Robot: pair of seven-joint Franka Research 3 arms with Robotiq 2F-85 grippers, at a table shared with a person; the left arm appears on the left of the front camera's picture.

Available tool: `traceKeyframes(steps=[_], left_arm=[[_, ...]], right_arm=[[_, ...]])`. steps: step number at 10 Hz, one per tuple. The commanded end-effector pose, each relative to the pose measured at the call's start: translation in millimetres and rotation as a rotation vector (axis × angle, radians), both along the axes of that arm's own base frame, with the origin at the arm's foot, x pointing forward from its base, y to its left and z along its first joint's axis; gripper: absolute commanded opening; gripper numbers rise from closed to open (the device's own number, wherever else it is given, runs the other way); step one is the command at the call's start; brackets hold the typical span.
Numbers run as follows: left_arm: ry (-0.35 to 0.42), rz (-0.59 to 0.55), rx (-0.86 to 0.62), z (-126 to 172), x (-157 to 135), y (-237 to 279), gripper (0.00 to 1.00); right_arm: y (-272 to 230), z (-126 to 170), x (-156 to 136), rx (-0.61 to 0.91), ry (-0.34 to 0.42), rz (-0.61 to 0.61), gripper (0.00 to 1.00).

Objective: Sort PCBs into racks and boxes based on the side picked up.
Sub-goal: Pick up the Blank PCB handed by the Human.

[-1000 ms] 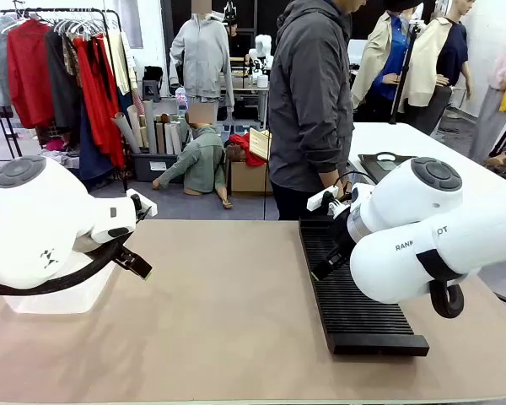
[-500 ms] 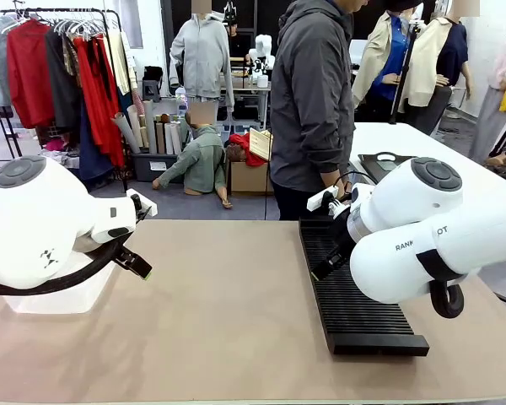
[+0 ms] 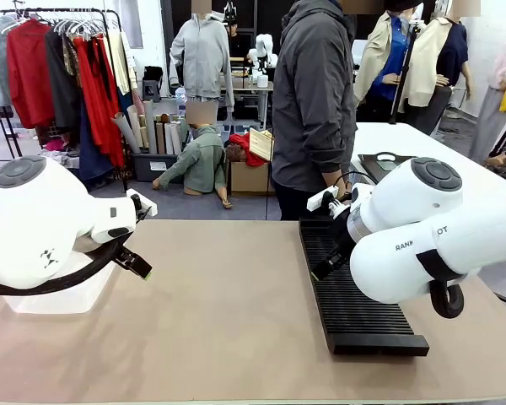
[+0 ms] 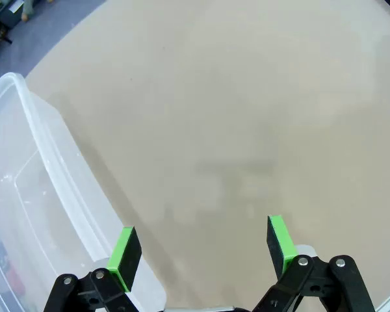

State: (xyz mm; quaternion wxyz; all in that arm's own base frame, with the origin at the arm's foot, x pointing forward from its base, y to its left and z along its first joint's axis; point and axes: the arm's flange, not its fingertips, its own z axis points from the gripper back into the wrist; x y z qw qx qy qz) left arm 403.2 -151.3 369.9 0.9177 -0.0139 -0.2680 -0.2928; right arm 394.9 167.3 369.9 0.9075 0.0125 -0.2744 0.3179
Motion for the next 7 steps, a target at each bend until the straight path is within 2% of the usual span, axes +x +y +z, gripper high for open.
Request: traceKeyframes(steps=[1,3,4,5,7], left_arm=[[0.008,0.021,0.006,5,4,-1,1.00],[0.042,0.038,-0.027,25,16,4,1.00],[0.092,0.094,-0.041,41,26,6,1.00],[0.129,0.100,-0.066,61,35,6,1.00],[0.273,0.116,-0.150,97,52,16,1.00]], right_arm=[[-2,8,1,-0.007,-0.012,-0.006,1.00],[-11,32,5,0.024,0.019,-0.023,1.00],[-18,46,11,0.031,0.048,-0.039,1.00],[-24,65,16,0.048,0.127,-0.026,1.00],[-36,108,23,0.119,0.211,-0.160,1.00]])
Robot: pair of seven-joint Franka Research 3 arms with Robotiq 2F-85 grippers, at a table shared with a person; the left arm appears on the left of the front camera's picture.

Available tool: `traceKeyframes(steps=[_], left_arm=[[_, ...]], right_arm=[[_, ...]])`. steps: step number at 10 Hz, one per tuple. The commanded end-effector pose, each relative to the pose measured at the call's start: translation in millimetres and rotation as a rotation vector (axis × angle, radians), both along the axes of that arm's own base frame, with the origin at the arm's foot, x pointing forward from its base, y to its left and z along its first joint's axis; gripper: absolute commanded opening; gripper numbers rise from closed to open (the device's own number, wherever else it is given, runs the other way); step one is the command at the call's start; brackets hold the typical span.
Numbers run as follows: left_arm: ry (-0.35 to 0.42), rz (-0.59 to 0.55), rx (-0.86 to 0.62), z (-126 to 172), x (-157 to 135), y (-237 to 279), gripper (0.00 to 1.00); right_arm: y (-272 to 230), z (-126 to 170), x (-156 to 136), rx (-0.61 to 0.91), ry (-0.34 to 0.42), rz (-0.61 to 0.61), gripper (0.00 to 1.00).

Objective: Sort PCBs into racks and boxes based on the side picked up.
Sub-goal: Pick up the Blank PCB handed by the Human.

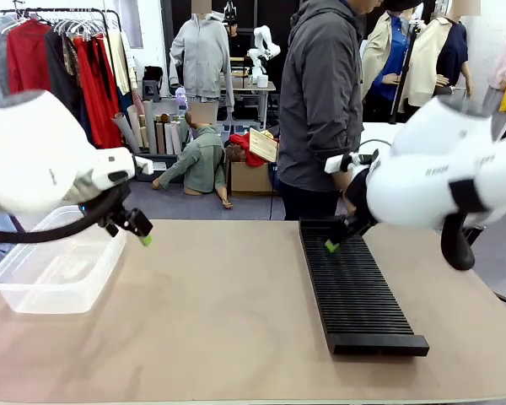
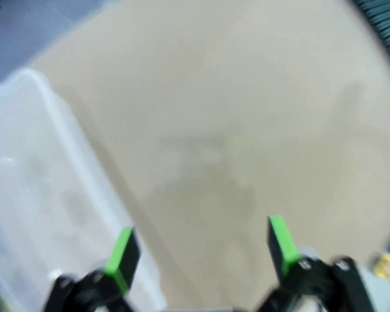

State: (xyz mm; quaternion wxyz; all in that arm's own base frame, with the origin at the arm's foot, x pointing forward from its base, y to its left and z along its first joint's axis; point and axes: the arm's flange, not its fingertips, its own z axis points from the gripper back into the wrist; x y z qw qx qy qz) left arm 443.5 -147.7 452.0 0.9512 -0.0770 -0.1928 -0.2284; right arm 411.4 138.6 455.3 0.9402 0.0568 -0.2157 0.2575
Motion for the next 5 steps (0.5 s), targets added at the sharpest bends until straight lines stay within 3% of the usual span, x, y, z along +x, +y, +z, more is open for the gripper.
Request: traceKeyframes(steps=[1,3,5], left_arm=[[0.120,-0.004,-0.108,27,16,21,1.00],[0.208,-0.004,-0.283,46,24,49,1.00],[0.219,-0.001,-0.489,57,23,79,1.00]], right_arm=[[-14,39,5,0.117,0.094,-0.051,1.00],[-31,61,4,0.209,0.165,-0.095,1.00],[-61,71,4,0.504,0.200,-0.038,1.00]])
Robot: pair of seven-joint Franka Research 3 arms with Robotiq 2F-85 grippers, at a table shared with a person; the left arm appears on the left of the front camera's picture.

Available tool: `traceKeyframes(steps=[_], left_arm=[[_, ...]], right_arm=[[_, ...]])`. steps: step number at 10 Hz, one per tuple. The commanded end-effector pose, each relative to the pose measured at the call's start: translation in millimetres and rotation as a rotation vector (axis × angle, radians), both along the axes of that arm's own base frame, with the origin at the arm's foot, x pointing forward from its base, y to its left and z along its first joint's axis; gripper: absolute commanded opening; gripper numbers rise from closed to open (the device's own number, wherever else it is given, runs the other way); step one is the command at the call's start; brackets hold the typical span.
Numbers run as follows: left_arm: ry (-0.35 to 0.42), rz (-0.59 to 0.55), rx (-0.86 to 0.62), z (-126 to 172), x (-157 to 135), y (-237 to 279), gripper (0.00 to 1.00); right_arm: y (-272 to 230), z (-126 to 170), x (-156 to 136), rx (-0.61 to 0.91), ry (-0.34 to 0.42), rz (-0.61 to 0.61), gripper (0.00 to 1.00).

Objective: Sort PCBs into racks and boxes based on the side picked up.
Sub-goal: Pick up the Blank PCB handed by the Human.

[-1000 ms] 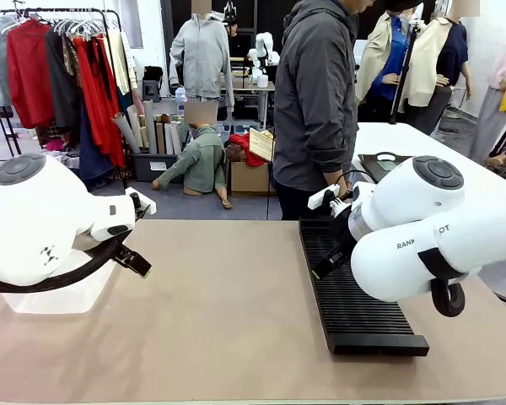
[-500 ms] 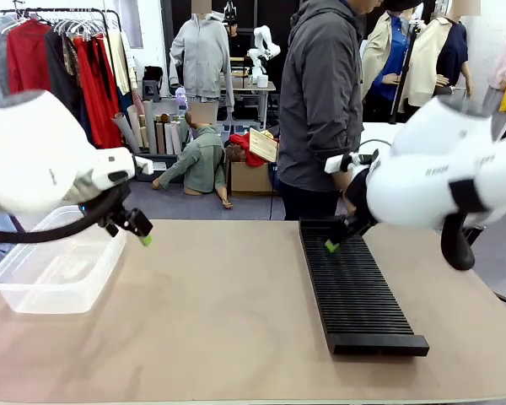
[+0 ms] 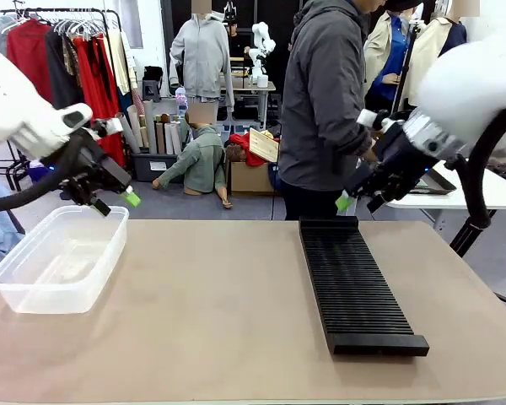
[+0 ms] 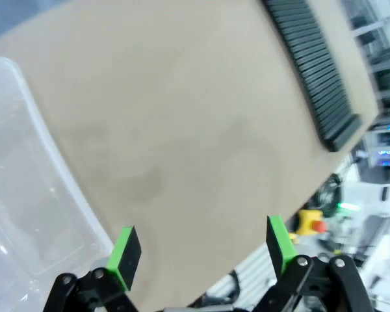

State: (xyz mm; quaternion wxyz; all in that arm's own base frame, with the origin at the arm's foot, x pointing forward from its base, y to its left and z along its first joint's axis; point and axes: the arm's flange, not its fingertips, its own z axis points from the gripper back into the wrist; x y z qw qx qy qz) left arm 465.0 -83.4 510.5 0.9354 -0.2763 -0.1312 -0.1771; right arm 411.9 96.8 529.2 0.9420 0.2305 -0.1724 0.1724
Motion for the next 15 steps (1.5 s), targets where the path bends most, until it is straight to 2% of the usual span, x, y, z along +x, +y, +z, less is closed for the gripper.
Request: traceKeyframes(steps=[1,3,5,8,9,11,13,15], left_arm=[[0.010,-0.011,-0.269,2,-2,34,1.00],[-0.034,-0.036,-0.523,1,-10,78,1.00],[-0.081,-0.018,-0.631,-7,-25,111,1.00],[-0.135,0.048,-0.721,-32,-44,173,1.00],[-0.145,0.067,-0.725,-39,-45,186,1.00],[-0.162,0.056,-0.720,-43,-43,190,1.00],[-0.179,0.037,-0.727,-46,-38,191,1.00],[-0.212,0.045,-0.738,-48,-37,197,1.00]], right_arm=[[-37,-4,2,0.302,-0.005,0.074,1.00],[-67,-9,-5,0.508,-0.030,0.190,1.00],[-93,-17,-12,0.690,-0.060,0.269,1.00],[-136,-31,-23,0.820,-0.107,0.262,1.00],[-145,-34,-26,0.860,-0.085,0.252,1.00],[-145,-36,-31,0.948,0.031,0.159,1.00],[-147,-33,-37,0.970,0.068,0.114,1.00],[-147,-30,-39,0.949,0.102,0.119,1.00]])
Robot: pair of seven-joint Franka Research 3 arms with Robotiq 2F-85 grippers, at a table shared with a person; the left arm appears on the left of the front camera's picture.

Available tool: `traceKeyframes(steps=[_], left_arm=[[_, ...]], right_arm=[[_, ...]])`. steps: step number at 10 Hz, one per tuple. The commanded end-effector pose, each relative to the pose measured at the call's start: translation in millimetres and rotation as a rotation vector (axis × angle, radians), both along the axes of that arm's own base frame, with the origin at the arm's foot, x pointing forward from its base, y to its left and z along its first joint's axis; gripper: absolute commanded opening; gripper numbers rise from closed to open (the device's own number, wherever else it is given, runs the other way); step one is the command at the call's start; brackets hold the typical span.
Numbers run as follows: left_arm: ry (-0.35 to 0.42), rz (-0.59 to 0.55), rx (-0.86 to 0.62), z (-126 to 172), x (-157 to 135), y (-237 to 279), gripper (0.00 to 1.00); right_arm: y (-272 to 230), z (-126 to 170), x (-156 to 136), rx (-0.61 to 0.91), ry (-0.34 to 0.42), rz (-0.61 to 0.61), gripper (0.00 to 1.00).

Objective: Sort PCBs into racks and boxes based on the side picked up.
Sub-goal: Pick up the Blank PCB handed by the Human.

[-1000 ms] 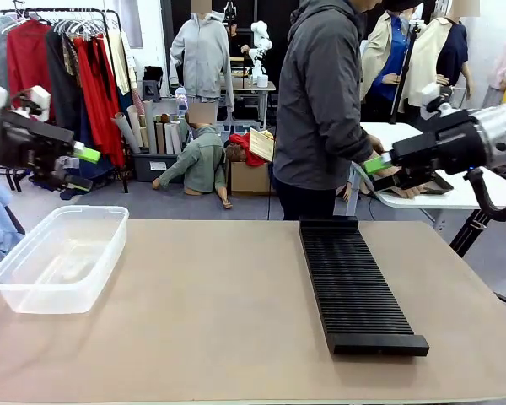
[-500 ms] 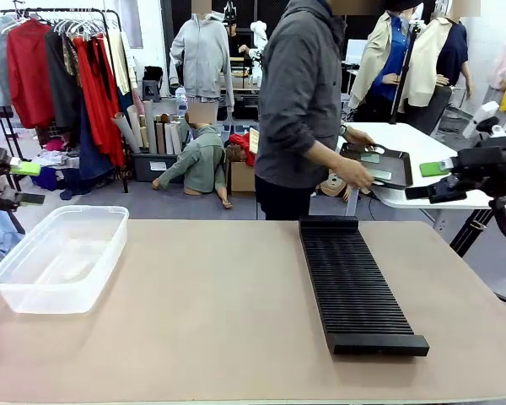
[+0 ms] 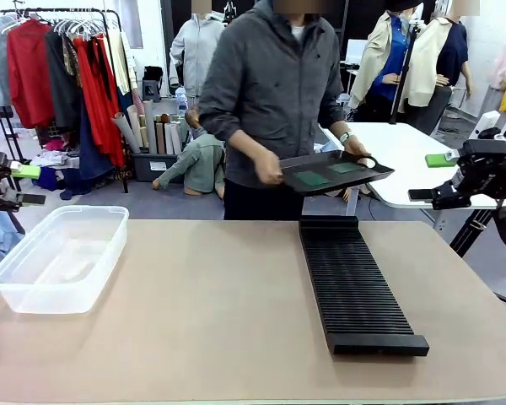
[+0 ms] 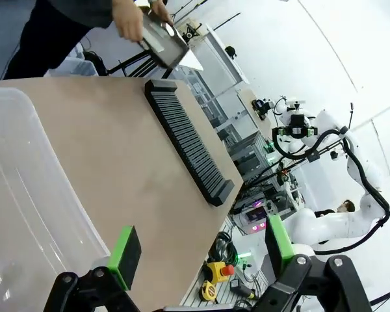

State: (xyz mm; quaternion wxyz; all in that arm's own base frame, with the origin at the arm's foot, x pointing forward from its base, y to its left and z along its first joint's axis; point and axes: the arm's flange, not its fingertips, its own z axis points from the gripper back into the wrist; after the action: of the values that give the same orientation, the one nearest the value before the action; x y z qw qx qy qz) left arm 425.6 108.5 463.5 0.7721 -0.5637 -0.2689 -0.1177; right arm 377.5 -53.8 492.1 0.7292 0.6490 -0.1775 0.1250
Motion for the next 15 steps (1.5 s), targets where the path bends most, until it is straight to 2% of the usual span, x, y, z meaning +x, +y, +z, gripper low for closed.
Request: traceKeyframes(steps=[1,2,15], left_arm=[[-0.068,0.016,-0.049,0.2,4.0,3.3,1.00],[0.000,0.000,0.000,0.0,0.0,0.0,1.00],[0.000,0.000,0.000,0.0,0.0,0.0,1.00]], right_arm=[[5.6,4.5,-2.2,0.002,0.021,0.038,1.00],[0.0,0.0,0.0,0.000,0.000,0.000,1.00],[0.0,0.0,0.0,0.000,0.000,0.000,1.00]])
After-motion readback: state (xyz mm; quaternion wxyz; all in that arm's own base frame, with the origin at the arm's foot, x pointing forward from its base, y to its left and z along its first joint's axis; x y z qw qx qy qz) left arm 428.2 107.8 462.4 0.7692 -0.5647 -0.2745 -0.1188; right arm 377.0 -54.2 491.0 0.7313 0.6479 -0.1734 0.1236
